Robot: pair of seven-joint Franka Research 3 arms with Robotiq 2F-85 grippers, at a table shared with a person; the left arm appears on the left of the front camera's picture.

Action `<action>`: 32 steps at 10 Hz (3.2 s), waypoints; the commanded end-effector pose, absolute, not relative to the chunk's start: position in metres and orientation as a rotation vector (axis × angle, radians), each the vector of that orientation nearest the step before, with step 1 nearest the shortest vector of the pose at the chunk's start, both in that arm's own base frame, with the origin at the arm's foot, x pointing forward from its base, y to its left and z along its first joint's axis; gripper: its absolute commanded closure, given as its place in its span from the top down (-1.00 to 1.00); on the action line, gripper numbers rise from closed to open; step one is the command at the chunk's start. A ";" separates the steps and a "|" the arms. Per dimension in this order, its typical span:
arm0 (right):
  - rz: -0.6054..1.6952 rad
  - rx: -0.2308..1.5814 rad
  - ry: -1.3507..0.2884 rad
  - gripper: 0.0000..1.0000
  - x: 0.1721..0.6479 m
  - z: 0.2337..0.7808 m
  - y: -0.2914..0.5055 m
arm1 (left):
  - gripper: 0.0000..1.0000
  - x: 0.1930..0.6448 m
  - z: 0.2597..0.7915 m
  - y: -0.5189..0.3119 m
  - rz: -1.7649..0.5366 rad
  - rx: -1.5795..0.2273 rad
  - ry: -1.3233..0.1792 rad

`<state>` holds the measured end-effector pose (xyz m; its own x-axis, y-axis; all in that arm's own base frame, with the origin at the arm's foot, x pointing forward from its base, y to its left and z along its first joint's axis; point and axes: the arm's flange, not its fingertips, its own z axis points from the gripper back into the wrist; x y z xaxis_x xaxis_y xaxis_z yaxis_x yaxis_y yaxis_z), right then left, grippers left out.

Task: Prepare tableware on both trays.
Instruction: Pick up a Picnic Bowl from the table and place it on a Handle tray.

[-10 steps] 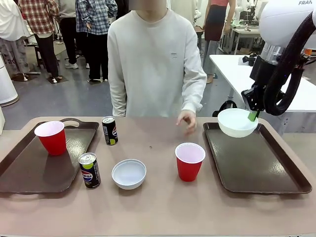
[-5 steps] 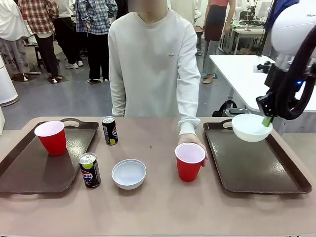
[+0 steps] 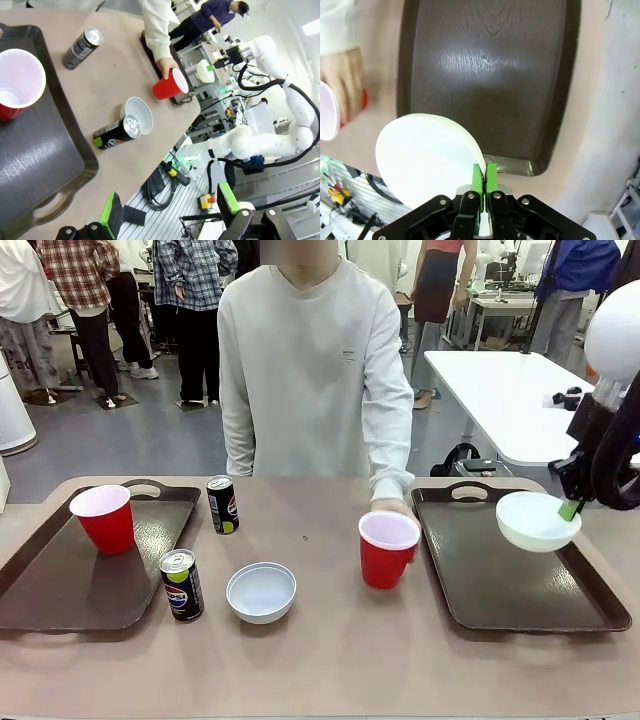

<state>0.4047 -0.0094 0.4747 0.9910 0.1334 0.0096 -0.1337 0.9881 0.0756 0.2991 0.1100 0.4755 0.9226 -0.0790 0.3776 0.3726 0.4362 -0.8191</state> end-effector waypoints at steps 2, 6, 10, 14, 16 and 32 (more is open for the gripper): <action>0.171 0.071 0.016 -0.93 0.416 0.439 -0.009 | 1.00 0.299 0.474 0.111 -0.307 -1.107 -0.332; 0.146 0.076 0.021 -0.93 0.408 0.448 -0.008 | 1.00 0.299 0.474 0.111 -0.307 -1.107 -0.332; 0.154 -0.079 -0.046 -0.93 0.317 0.478 -0.013 | 1.00 0.299 0.474 0.111 -0.307 -1.107 -0.332; 0.102 -0.030 0.045 -0.93 0.359 0.451 -0.009 | 1.00 0.299 0.474 0.111 -0.307 -1.107 -0.332; 0.125 0.032 0.035 -0.93 0.397 0.425 -0.003 | 1.00 0.299 0.474 0.111 -0.307 -1.107 -0.332; 0.020 0.034 0.095 1.00 0.366 0.483 -0.001 | 1.00 0.299 0.474 0.111 -0.307 -1.107 -0.332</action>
